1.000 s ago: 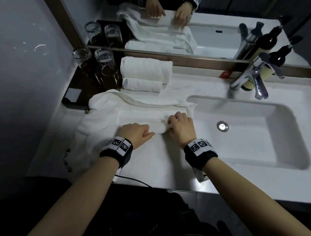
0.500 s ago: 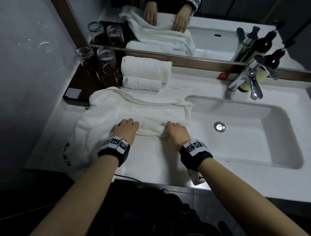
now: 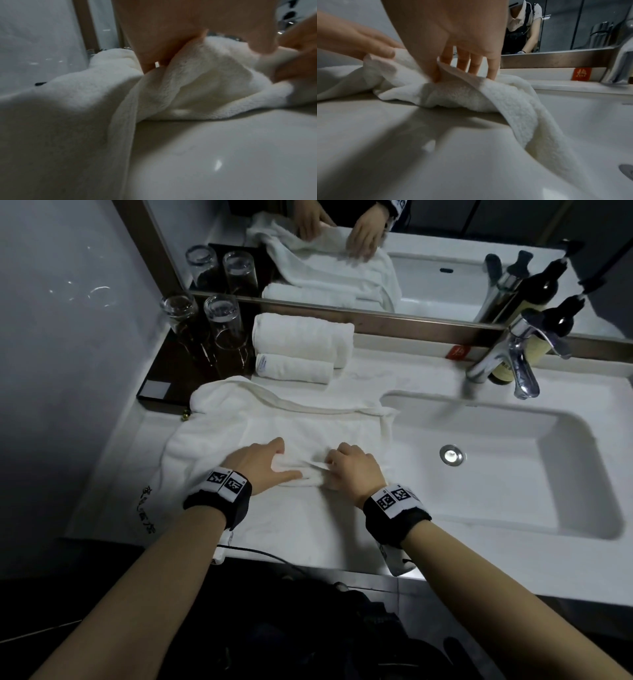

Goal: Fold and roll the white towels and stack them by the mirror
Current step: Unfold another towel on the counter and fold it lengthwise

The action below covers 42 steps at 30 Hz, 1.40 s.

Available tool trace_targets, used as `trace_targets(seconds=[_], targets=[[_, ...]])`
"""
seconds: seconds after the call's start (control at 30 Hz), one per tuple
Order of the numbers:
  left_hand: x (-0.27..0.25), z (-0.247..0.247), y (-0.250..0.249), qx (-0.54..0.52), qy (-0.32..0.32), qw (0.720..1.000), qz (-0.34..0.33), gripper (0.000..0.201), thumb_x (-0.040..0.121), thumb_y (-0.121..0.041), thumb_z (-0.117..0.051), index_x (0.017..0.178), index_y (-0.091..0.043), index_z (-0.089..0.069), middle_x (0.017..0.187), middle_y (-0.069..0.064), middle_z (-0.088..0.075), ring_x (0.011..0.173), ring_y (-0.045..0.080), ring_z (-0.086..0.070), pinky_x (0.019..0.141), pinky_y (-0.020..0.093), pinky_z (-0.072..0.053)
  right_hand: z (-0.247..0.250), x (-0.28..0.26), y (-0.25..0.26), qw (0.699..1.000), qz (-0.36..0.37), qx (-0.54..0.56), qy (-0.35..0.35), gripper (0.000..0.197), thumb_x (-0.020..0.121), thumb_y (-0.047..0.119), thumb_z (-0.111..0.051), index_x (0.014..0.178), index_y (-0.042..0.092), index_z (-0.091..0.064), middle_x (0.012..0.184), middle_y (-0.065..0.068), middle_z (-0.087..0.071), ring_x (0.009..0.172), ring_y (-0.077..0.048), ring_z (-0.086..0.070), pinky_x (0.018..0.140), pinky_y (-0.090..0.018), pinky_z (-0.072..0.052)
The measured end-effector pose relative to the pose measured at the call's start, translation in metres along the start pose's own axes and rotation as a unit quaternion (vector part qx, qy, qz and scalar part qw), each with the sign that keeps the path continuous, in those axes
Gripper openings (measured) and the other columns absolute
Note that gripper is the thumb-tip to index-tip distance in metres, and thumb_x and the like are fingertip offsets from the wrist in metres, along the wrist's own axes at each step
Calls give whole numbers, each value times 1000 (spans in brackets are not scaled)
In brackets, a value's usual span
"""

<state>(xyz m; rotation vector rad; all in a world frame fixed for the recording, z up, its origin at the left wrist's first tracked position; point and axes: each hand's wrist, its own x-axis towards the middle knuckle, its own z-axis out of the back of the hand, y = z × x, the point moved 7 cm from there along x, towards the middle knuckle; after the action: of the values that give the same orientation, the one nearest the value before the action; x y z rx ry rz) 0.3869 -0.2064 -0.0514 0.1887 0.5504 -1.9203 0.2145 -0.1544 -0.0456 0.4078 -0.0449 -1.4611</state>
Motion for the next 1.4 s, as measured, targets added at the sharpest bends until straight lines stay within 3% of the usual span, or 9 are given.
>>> trace_targets(seconds=[0.13,0.43,0.53,0.67,0.8,0.87,1.0,1.2,1.4], targets=[[-3,-15,0,109,35,992,-45,17,84,-35,-55,83,-23,-44,82,4,-61,69,26,-52,61,33,-45,0,-1,-1,998,2,-65,-25,19,90,20,-47,106,12,-53,111,-7,-54,107,-28,-49,82,-38,-33],[-19,-32,8,127,88,987,-36,6,85,-26,-52,83,-21,-52,81,0,-60,70,22,-53,61,29,-43,4,-35,-84,979,-183,-90,-9,29,78,9,-54,107,11,-51,113,-10,-51,107,-32,-44,82,-40,-38],[-18,-30,6,123,90,988,-31,8,85,-22,-52,90,-18,-56,84,1,-61,74,24,-55,64,31,-45,23,-44,-95,977,-182,-72,-81,21,80,3,-51,101,8,-56,111,-12,-52,106,-33,-44,81,-42,-37],[-19,-30,-1,130,76,988,-33,10,84,-21,-51,76,-22,-45,74,-2,-52,69,23,-51,59,28,-39,55,-67,-100,961,-141,-23,-236,19,70,-11,-54,84,-2,-63,98,-22,-58,91,-40,-52,75,-44,-39],[-27,-33,-3,140,71,987,-28,13,85,-23,-50,74,-27,-42,72,-4,-51,67,22,-50,58,28,-39,60,-92,-115,936,-110,76,-326,19,75,-9,-51,83,1,-64,99,-19,-59,84,-34,-53,72,-33,-40],[-33,-38,-1,149,72,986,-21,12,84,-25,-51,75,-27,-43,77,-2,-56,68,22,-51,59,28,-39,48,-102,-129,932,-127,158,-302,21,81,-3,-51,92,9,-63,106,-10,-54,90,-26,-50,73,-28,-40],[-47,-51,4,137,71,988,-22,10,82,-35,-52,89,-29,-48,93,-3,-61,81,23,-56,63,28,-40,27,-127,-127,963,-82,121,-225,38,79,1,-61,106,26,-56,101,-3,-56,83,-25,-56,67,-26,-38],[-63,-70,4,78,23,997,-20,16,76,-32,-54,89,-30,-45,91,-6,-51,83,16,-48,62,29,-35,-26,-158,-123,994,-106,30,-5,41,84,10,-54,122,21,-42,111,-11,-65,86,-37,-61,66,-36,-40],[-77,-71,2,144,-2,989,-30,18,81,-14,-52,98,-19,-56,102,2,-51,97,24,-50,76,34,-35,-16,-185,-124,981,-170,13,-87,40,76,-1,-58,114,8,-50,94,-18,-64,80,-41,-58,63,-36,-33]])
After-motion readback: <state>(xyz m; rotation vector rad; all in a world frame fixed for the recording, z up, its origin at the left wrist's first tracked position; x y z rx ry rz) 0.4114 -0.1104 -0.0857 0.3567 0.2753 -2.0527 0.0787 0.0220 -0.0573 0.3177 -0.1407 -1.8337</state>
